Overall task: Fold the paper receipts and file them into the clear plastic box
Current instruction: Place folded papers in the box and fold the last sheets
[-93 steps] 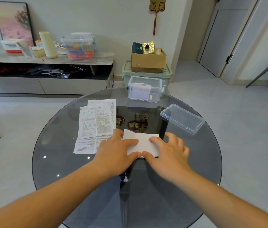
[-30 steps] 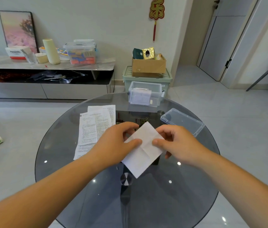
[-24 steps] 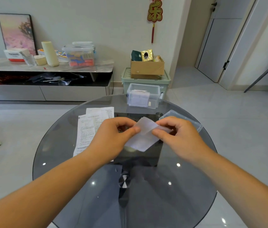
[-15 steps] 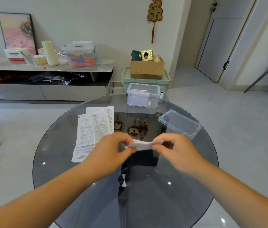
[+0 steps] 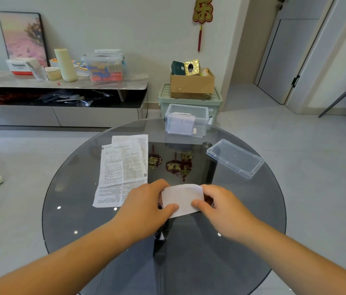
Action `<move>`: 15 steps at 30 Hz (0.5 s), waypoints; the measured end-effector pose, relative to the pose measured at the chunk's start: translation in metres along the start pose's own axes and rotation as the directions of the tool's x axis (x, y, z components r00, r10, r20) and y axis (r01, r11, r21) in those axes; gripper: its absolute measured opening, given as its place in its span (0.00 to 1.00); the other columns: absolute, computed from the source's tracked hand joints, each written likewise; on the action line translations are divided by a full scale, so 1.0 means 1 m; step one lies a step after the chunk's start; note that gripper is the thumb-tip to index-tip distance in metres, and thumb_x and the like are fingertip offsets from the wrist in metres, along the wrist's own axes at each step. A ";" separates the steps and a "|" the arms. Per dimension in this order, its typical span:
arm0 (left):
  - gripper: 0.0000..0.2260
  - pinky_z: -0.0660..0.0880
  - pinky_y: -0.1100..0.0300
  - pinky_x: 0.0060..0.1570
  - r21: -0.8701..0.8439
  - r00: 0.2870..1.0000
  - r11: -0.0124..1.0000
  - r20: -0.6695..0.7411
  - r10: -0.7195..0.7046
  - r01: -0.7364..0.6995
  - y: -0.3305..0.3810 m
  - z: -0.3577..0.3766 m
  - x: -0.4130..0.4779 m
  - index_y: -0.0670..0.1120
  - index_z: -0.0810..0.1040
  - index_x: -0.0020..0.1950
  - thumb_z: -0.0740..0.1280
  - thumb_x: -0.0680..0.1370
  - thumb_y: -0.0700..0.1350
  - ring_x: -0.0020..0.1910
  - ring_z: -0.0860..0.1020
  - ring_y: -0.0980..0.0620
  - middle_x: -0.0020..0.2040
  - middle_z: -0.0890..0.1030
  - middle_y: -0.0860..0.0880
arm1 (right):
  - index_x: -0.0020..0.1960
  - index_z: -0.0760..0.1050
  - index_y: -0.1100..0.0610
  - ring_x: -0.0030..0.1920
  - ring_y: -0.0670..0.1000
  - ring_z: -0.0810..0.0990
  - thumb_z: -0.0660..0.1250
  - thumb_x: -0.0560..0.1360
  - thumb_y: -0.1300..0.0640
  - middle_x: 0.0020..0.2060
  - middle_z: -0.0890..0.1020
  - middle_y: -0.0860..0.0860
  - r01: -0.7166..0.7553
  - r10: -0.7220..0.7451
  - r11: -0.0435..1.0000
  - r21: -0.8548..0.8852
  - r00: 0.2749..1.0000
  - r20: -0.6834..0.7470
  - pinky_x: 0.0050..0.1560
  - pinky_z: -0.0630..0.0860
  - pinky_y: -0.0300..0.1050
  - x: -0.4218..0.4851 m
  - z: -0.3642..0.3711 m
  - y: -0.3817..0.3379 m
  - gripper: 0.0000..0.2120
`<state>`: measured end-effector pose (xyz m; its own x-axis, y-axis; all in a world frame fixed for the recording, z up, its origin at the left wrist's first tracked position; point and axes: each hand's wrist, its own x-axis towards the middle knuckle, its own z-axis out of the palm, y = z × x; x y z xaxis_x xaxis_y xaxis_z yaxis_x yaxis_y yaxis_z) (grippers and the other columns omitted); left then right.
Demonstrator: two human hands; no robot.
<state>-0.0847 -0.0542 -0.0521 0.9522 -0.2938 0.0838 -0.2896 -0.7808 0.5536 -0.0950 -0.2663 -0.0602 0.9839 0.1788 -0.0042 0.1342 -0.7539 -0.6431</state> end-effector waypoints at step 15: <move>0.20 0.77 0.55 0.48 0.141 0.997 0.987 -0.010 -0.075 0.075 -0.008 0.008 0.006 0.59 0.67 0.57 0.68 0.73 0.66 0.46 0.75 0.54 0.46 0.76 0.55 | 0.46 0.78 0.48 0.48 0.48 0.73 0.65 0.80 0.46 0.39 0.80 0.46 -0.155 0.153 0.987 -0.046 0.988 -0.032 0.59 0.69 0.49 0.007 -0.005 -0.013 0.08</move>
<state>-0.0777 -0.0538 -0.0623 0.9721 -0.2293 0.0503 -0.2279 -0.8708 0.4356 -0.0888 -0.2583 -0.0485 0.9961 0.0409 -0.0784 -0.0143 -0.8006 -0.5990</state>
